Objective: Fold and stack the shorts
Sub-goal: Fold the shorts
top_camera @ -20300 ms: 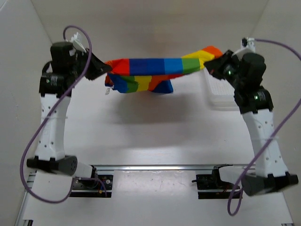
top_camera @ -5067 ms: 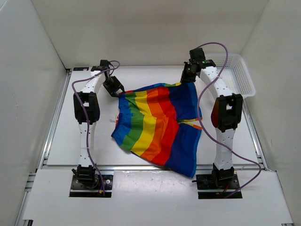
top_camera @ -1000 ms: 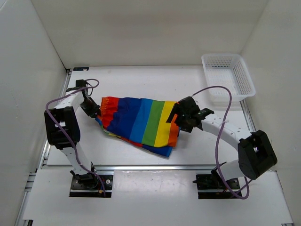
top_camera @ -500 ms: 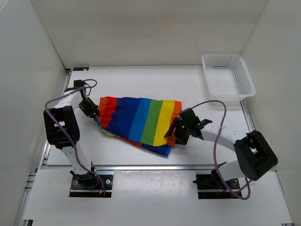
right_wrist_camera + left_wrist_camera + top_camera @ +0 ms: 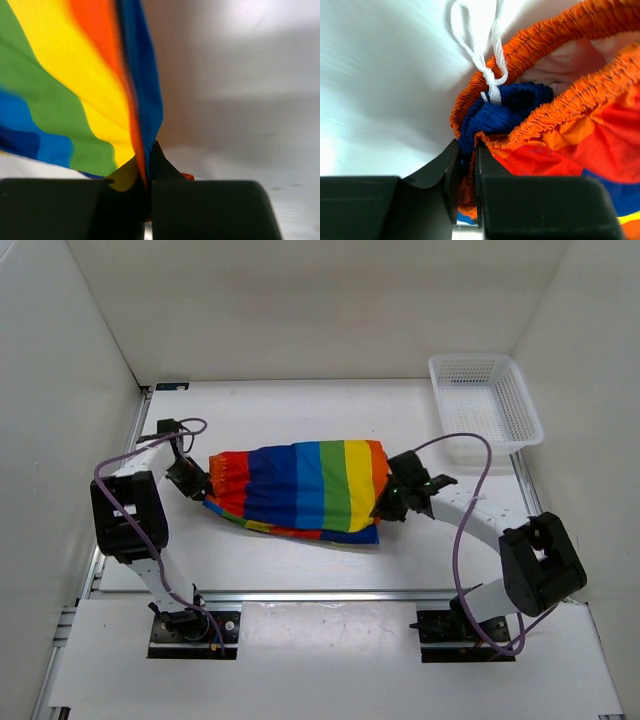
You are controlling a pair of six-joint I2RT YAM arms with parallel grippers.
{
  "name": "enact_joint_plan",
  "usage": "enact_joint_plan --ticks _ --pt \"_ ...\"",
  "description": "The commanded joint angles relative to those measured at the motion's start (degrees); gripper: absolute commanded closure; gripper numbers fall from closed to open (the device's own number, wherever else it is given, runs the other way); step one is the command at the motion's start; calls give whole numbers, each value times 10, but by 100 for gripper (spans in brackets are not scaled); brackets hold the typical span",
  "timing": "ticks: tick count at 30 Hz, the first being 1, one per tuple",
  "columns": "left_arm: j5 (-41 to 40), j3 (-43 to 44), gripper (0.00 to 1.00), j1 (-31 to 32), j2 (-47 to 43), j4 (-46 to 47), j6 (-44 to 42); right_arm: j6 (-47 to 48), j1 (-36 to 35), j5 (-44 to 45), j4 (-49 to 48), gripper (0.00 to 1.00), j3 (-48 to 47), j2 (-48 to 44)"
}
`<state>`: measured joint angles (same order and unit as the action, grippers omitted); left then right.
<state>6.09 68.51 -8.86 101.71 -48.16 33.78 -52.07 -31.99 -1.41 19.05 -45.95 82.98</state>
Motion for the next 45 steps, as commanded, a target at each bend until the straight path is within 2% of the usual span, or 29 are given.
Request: enact_joint_plan --ticks 1,3,8,9,10,11,13,14,17,20,22,25,28,29,31,32,33,34,35,36,37,40,45 --pt "2 -8 90 3 -46 7 5 92 57 71 63 100 -29 -28" --pt "7 3 90 20 -34 7 5 128 70 76 69 100 -51 -18" --pt "12 19 90 52 -27 7 10 149 65 62 80 100 -82 16" --pt "12 19 87 59 -33 7 10 149 57 62 80 100 -82 16" --pt "7 19 73 59 -33 7 10 149 57 62 80 100 -82 21" --pt "7 14 62 59 -33 7 10 149 44 56 80 88 -82 21" --pt "2 8 33 59 -33 7 4 155 33 56 80 66 -82 21" --pt "2 8 14 59 -33 7 -2 162 22 56 80 43 -82 21" --pt "-13 2 2 59 -33 7 -8 167 15 77 98 14 -82 7" --pt "-20 2 1 59 -33 7 -19 179 15 105 127 7 -87 -25" --pt "-32 2 1 59 -18 7 -24 186 15 119 151 5 -104 -49" --pt "-32 29 6 69 21 12 -32 186 15 131 173 5 -118 -77" --pt "-21 52 23 82 51 18 -32 181 15 146 189 5 -127 -123" --pt "-20 52 32 82 56 18 -32 175 15 152 196 5 -127 -136" --pt "-27 69 41 96 70 18 -25 175 15 159 208 4 -132 -165" --pt "-27 69 49 96 75 18 -18 170 15 168 224 4 -146 -171" --pt "-27 76 72 96 81 18 -18 170 15 168 231 4 -146 -180" --pt "-32 84 83 96 86 18 -18 170 15 176 237 4 -155 -180" --pt "-42 90 90 96 86 18 -18 163 15 185 251 4 -162 -195" --pt "-61 98 90 96 86 10 -18 163 15 192 252 4 -162 -203" --pt "-121 120 90 96 75 -3 -18 163 15 192 258 4 -162 -213" --pt "-223 187 90 96 52 -68 -19 163 15 213 265 4 -162 -246" --pt "-281 267 90 114 9 -133 -49 174 20 226 281 4 -180 -251"
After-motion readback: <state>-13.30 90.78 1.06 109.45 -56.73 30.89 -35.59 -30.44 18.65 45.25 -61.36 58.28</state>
